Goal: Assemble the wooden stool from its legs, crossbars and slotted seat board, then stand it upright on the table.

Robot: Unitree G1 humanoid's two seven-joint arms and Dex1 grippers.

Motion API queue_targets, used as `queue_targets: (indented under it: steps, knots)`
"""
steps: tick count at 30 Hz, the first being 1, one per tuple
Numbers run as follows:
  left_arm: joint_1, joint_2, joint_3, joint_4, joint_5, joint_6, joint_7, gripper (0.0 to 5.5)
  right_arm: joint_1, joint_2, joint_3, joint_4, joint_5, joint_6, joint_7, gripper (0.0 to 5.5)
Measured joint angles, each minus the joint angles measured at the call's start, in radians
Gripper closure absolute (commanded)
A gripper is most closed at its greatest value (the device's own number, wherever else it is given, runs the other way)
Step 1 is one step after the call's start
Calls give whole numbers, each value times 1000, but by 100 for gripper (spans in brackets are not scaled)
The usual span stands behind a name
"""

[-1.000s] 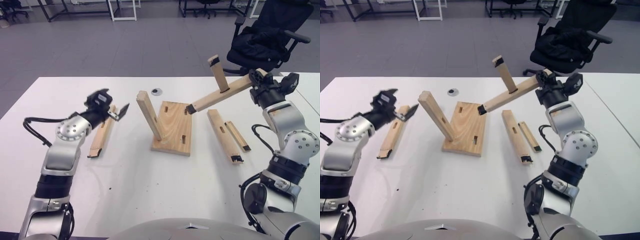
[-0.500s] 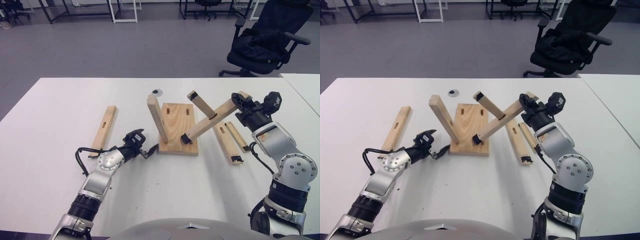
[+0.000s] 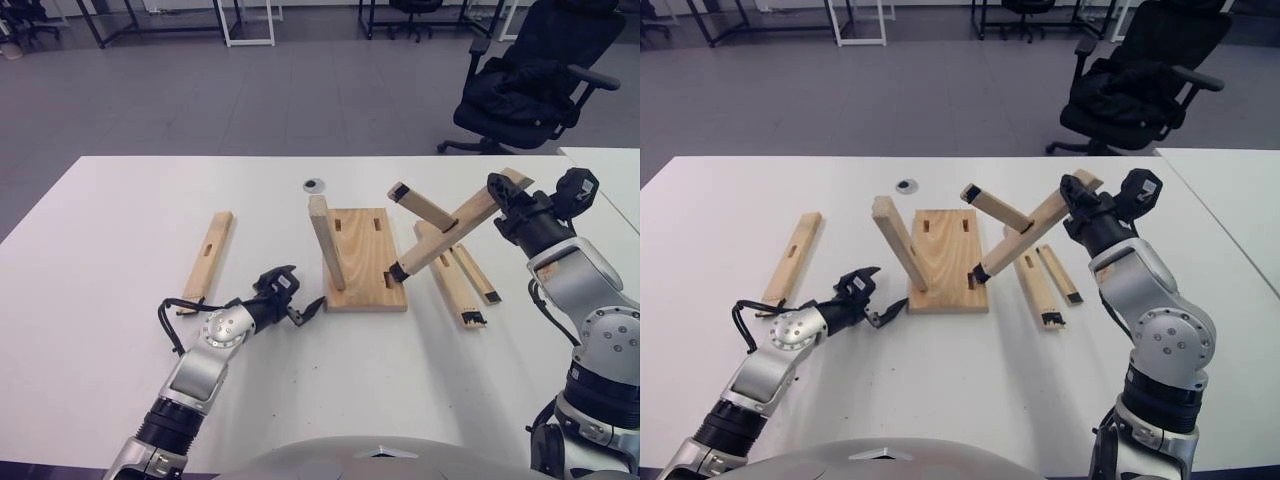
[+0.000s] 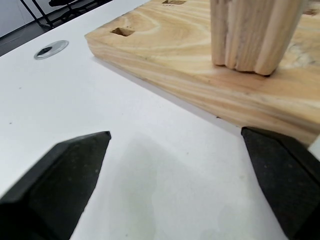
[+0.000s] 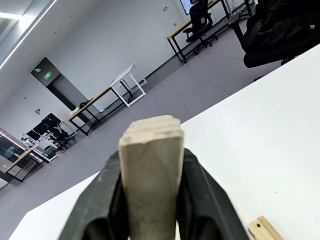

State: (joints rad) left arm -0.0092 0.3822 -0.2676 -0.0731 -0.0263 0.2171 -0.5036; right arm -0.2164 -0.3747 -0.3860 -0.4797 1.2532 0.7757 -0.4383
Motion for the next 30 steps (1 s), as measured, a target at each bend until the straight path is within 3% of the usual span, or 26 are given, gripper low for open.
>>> queue_targets:
  steps: [8,15,20,26,28,30]
  knots:
    - [0,-9,7,3,0,12,10,68,27,-2,94,-70,-90,-19,9,449]
    - [5,-36,29,-84,-32,80,11,68,24,-7,323,-204,-376,-61,60,449]
    - [44,-31,78,-176,-49,127,17,68,82,32,312,-207,-433,-119,118,449]
    - [42,-43,267,-311,-136,242,104,68,140,62,361,-220,-547,-193,172,449]
    - [-58,-60,387,-378,-188,302,179,68,139,78,382,-230,-578,-193,157,449]
    - [-126,-80,417,-424,-226,351,218,68,129,103,391,-237,-590,-180,125,449]
